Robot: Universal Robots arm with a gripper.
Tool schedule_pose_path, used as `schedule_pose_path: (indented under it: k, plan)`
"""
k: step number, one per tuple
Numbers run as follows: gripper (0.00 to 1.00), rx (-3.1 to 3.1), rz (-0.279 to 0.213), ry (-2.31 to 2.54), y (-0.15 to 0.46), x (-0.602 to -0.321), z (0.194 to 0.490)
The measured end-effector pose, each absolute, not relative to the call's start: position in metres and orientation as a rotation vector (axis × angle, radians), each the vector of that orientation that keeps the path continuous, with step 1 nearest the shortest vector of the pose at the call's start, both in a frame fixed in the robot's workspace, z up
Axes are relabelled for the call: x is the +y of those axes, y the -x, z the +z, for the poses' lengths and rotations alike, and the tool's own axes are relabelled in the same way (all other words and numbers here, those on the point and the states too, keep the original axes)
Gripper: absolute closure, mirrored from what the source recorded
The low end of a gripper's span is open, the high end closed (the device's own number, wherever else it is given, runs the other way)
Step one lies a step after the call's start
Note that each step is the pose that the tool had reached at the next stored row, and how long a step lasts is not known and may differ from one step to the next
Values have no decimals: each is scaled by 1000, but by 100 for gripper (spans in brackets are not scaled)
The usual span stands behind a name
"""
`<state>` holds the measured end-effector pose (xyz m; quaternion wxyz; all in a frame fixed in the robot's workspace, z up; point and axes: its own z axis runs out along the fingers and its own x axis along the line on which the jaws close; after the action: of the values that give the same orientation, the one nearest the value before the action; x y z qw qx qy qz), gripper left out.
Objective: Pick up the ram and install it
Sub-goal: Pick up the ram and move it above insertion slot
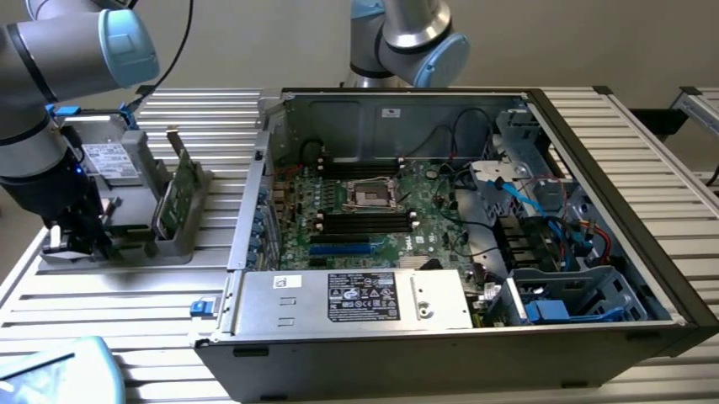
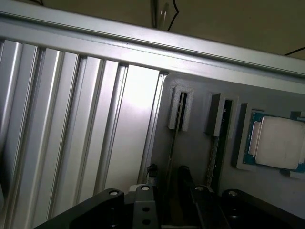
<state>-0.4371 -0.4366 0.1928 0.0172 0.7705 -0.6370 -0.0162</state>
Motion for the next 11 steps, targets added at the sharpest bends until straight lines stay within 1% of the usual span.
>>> schedule_pose_path:
  k: [3, 5, 7, 11]
  plan:
    - [69, -1980, -50, -2395, 437, -437, 193]
    - [71, -1980, -50, -2394, 437, -437, 193]
    - [84, -1980, -50, -2394, 437, -437, 193]
    - [85, -1980, -50, -2395, 437, -437, 193]
